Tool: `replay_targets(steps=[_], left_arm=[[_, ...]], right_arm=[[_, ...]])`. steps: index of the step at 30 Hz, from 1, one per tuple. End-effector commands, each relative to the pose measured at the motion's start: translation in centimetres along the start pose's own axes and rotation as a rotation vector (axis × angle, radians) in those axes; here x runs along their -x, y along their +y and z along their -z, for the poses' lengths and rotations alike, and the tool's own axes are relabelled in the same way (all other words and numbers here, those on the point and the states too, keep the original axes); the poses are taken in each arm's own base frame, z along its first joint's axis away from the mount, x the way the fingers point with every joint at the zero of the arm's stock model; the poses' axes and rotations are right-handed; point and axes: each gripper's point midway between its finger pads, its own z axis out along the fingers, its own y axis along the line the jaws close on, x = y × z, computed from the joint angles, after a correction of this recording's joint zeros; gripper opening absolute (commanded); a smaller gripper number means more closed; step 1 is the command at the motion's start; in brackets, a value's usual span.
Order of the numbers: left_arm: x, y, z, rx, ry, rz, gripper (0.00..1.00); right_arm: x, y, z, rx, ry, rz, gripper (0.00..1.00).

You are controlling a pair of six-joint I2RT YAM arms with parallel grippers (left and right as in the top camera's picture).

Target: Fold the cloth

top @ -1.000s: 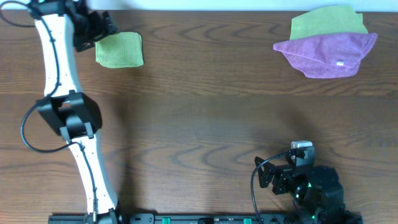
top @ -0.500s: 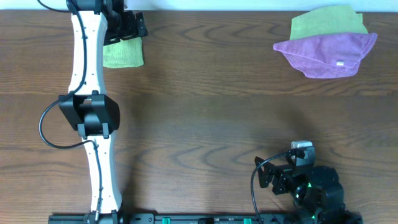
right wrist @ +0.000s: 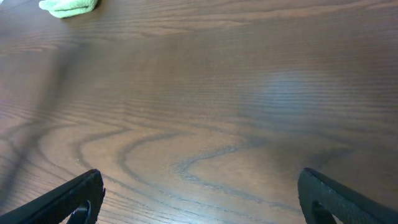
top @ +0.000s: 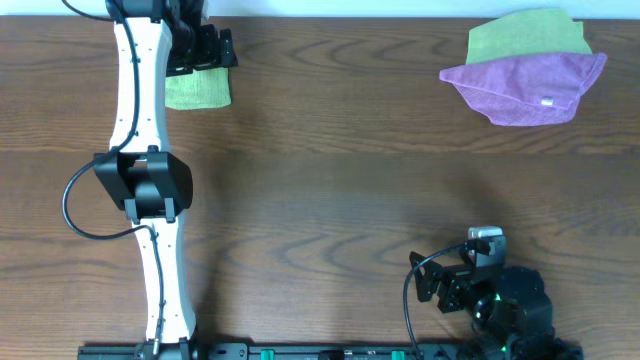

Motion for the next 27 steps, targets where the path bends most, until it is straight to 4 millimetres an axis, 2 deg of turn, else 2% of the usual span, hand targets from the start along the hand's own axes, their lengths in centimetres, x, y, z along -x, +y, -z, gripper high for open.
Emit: replay_targets(steps=[1, 7, 10, 20, 27], left_arm=[[1.3, -1.5, 4.7, 0.010, -0.110, -0.095, 0.96], [1.9, -2.3, 7.8, 0.064, -0.186, -0.140, 0.95], [1.7, -2.8, 8.5, 0.089, -0.195, -0.158, 0.95], [1.0, -6.3, 8.4, 0.066, -0.234, -0.235, 0.96], [-1.3, -6.5, 8.7, 0.079, -0.262, -0.253, 0.96]], right_arm=[[0.1, -0.3, 0.0, -0.014, -0.009, -0.017, 0.99], [0.1, -0.3, 0.0, -0.014, -0.009, -0.017, 0.99], [0.1, -0.3, 0.0, -0.014, -0.009, -0.017, 0.99], [0.1, -0.3, 0.0, -0.014, -0.009, -0.017, 0.99], [0.1, -0.3, 0.0, -0.014, -0.009, -0.017, 0.99]])
